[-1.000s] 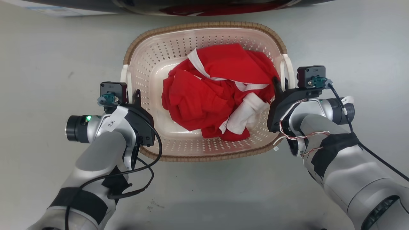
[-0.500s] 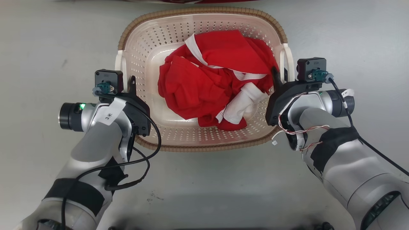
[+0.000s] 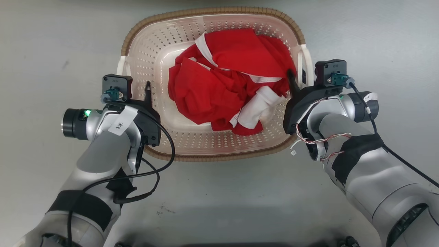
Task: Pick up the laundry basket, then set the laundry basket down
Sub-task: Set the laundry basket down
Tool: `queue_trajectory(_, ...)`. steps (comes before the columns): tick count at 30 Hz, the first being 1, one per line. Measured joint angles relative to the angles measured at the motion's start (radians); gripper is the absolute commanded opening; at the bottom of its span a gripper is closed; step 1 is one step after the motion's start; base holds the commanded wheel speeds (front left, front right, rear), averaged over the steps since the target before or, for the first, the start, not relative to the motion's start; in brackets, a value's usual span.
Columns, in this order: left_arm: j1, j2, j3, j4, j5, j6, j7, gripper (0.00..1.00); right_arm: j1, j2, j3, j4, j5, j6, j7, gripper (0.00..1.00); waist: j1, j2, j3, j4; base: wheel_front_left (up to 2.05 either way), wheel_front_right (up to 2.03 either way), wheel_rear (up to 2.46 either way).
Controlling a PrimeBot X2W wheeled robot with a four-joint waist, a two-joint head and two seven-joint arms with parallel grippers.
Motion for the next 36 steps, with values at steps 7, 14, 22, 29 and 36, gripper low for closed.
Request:
queue_trajectory(7, -0.002, -0.006, 0.002, 0.009, 0.0, 0.0, -0.004, 1.0, -0.001, 0.007, 0.007, -0.002, 0.0, 0.0, 0.0, 1.0, 0.0, 0.0, -0.01, -0.002, 0.0, 0.0, 0.0)
queue_trajectory(14, -0.001, -0.007, 0.007, 0.021, -0.002, 0.0, -0.012, 1.0, 0.0, 0.009, 0.009, 0.015, 0.0, 0.0, -0.009, 1.0, 0.0, 0.0, -0.026, -0.006, 0.0, 0.0, 0.0)
queue_trajectory(22, 0.021, -0.007, 0.017, 0.029, -0.008, 0.0, -0.029, 1.0, 0.015, 0.009, 0.008, 0.025, 0.003, 0.0, -0.022, 1.0, 0.0, 0.0, -0.067, -0.009, 0.0, 0.0, 0.0)
queue_trajectory(29, 0.058, -0.008, 0.043, 0.022, -0.02, -0.009, -0.043, 1.0, 0.046, 0.01, 0.003, 0.018, 0.012, 0.0, -0.045, 1.0, -0.0001, -0.0001, -0.13, -0.013, 0.0, 0.0, 0.0)
queue_trajectory(36, 0.116, -0.001, 0.06, -0.005, -0.02, -0.01, -0.048, 1.0, 0.084, 0.011, -0.04, 0.007, 0.033, 0.0, -0.063, 1.0, -0.0001, -0.0001, -0.214, -0.017, 0.0, 0.0, 0.0)
